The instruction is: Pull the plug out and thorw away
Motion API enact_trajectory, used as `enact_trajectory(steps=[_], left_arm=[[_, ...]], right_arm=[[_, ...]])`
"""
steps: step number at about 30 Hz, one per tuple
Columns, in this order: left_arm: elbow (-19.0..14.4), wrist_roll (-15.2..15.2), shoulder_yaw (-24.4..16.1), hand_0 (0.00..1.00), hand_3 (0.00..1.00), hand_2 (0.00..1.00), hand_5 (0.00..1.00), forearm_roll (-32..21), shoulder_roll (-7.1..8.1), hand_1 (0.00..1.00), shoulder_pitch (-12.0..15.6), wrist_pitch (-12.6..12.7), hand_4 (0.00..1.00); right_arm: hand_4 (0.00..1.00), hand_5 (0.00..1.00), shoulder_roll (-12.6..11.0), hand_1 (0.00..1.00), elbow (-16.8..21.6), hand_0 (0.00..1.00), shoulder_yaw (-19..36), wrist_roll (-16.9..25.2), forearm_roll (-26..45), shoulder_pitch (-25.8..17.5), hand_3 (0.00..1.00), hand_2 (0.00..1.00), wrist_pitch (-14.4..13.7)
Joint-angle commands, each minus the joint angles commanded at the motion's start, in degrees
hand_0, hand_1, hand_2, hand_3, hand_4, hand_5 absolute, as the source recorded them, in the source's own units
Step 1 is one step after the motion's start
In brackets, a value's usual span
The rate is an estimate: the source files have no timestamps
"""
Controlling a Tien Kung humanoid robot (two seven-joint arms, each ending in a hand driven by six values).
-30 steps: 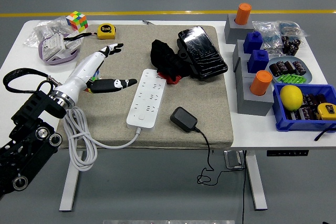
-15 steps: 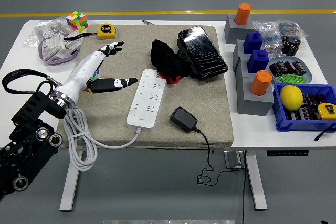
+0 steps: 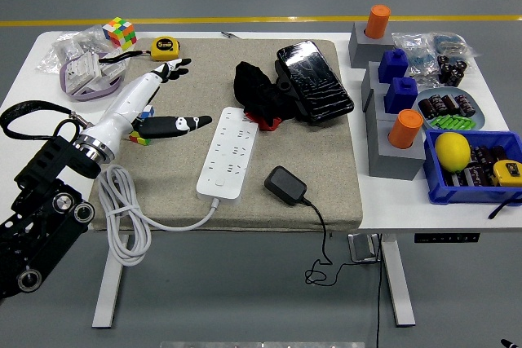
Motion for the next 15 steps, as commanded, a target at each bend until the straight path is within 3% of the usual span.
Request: enact_trajectory(steps=[15], left_arm=[[-0.4,0.1,-0.2,0.802,0.933,0.874,0.456,-0.4,-0.19,0.850,0.1,-0.3,0.956]], right_arm=[[0.978,0.526,-0.1,0.621,0.0,0.541,0.1,0.0,0.1,0.1,0.587,0.672,0.0]])
